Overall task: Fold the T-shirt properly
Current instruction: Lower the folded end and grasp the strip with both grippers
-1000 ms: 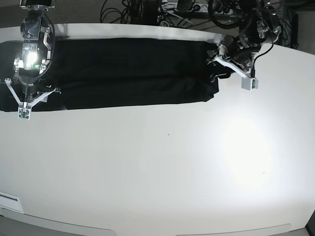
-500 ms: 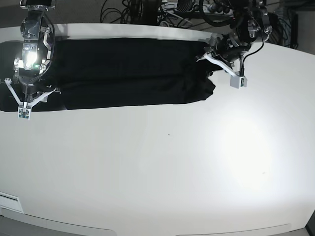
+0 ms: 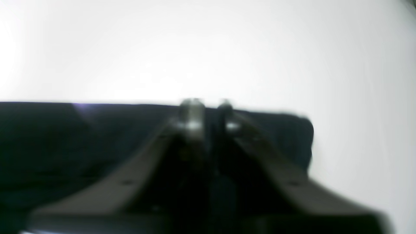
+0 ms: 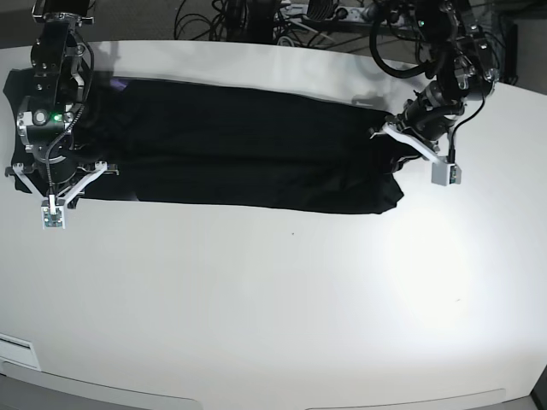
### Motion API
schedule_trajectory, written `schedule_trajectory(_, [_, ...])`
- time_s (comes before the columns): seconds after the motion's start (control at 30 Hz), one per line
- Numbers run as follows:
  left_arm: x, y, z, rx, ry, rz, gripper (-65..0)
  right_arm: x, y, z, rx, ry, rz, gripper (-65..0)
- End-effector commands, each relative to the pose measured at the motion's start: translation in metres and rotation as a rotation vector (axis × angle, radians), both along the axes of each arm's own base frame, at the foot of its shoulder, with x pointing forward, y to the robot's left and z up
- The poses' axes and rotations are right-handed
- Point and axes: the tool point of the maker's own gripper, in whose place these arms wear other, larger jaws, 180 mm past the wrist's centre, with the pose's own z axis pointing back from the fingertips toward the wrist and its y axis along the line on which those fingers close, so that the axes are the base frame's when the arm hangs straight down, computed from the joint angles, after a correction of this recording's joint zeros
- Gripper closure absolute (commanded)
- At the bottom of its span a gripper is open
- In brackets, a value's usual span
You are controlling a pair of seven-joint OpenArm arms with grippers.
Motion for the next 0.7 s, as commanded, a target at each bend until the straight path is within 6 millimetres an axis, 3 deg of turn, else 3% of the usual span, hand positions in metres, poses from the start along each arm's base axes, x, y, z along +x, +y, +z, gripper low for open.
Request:
schedule_trajectory(0.0, [0.007,0.006,0.012,0.019,-0.05,0.0,0.0,0.009,0.006,0.019,-0.001,-0.065,0.051,0.0])
schedule_trajectory(0.1, [0.008,0.021,0.013,0.09,-0.053,-0.005,0.0,0.009,0.034,0.018,0.077,-0.055,0.192,0.0])
schedule_trajectory(0.23, [0.009,0.04,0.018,0.171,-0.053,-0.029,0.0,-0.014,0.059,-0.005,0.136,0.045,0.331,0.0])
schedule_trajectory(0.47, [0.019,0.059,0.035,0.27,-0.09,-0.09,0.0,-0.041,0.037,-0.046,0.099,0.134,0.253,0.0])
schedule_trajectory(0.67, [0.018,0.043,0.042,0.196,-0.122,-0.152,0.0,-0.052,0.029,-0.076,0.132,0.215,0.214,0.0])
